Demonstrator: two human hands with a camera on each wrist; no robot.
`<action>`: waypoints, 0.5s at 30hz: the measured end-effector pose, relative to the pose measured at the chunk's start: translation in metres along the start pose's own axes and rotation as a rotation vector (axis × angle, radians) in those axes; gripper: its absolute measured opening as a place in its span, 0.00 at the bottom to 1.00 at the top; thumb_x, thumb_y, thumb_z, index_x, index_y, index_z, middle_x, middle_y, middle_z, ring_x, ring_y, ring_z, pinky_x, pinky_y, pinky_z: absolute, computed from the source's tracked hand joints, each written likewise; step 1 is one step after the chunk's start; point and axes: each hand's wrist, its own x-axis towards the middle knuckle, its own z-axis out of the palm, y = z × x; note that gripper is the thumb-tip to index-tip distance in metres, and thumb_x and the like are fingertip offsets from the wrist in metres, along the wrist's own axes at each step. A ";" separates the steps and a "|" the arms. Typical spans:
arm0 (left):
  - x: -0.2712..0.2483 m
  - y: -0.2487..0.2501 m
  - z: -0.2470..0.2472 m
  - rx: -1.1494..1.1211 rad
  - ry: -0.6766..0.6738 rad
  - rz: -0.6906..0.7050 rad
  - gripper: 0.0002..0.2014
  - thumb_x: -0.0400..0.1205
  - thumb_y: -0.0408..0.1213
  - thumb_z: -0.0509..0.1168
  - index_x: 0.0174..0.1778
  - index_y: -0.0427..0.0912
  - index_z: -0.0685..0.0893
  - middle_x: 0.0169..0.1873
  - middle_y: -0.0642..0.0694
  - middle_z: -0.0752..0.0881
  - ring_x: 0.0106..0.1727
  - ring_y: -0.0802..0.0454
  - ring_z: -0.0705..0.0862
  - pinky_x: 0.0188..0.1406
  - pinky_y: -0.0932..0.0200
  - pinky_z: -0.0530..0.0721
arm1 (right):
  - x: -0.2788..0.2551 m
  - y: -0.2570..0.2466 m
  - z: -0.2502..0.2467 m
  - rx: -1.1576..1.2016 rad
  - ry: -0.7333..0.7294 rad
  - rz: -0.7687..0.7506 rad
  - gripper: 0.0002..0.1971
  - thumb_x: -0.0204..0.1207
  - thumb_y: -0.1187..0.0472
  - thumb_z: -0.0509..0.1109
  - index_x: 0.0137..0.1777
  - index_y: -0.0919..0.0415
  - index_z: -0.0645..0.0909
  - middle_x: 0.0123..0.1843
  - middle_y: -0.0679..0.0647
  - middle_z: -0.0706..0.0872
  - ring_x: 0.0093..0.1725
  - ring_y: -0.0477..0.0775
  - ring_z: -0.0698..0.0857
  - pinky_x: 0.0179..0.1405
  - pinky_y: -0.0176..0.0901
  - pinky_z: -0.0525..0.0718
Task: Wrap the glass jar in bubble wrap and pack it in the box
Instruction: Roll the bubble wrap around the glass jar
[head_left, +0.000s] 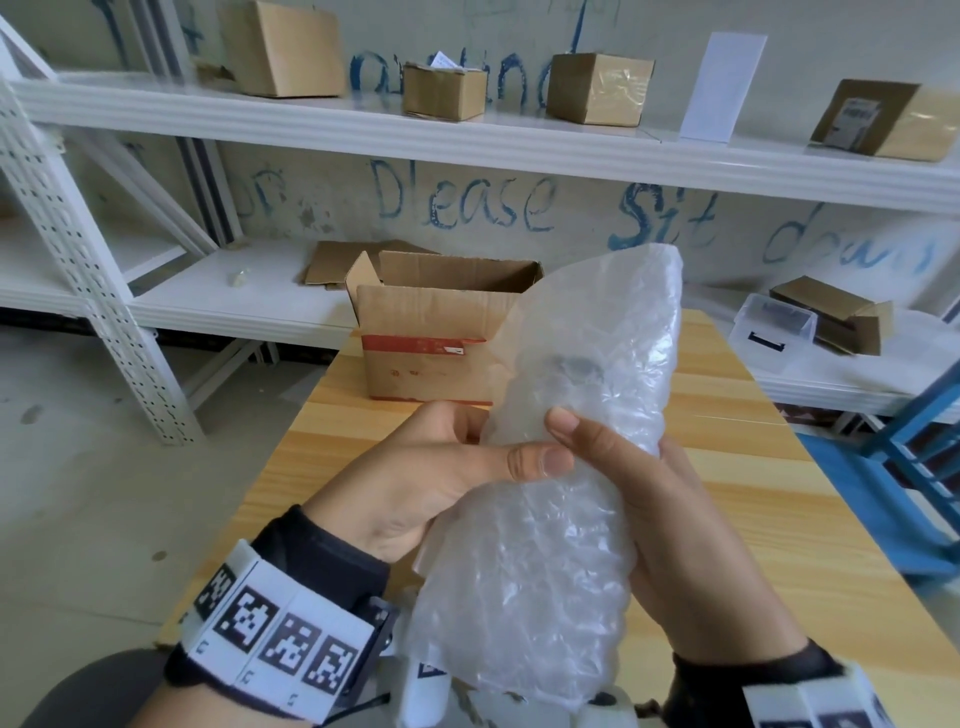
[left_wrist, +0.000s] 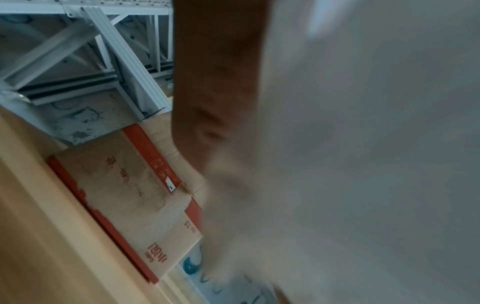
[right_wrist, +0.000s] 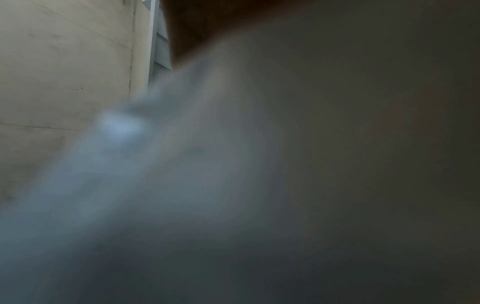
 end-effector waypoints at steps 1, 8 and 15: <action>0.000 0.000 -0.001 -0.005 -0.008 -0.002 0.25 0.63 0.39 0.86 0.55 0.34 0.93 0.53 0.33 0.94 0.57 0.36 0.93 0.66 0.38 0.87 | 0.000 0.000 0.000 -0.004 -0.005 0.002 0.14 0.78 0.61 0.73 0.63 0.61 0.89 0.60 0.66 0.93 0.59 0.69 0.92 0.67 0.71 0.85; -0.004 0.004 -0.004 -0.052 0.006 -0.023 0.24 0.65 0.37 0.84 0.56 0.33 0.92 0.52 0.35 0.94 0.55 0.38 0.94 0.58 0.44 0.89 | -0.001 -0.001 0.002 -0.079 -0.067 -0.035 0.18 0.80 0.56 0.71 0.68 0.58 0.86 0.64 0.61 0.92 0.63 0.64 0.91 0.70 0.65 0.82; -0.001 0.000 0.001 -0.105 0.085 -0.051 0.34 0.59 0.41 0.89 0.60 0.33 0.90 0.52 0.37 0.95 0.53 0.39 0.94 0.55 0.45 0.89 | 0.002 -0.001 0.001 -0.075 -0.072 -0.041 0.18 0.83 0.57 0.68 0.71 0.62 0.83 0.63 0.62 0.92 0.62 0.64 0.92 0.63 0.59 0.89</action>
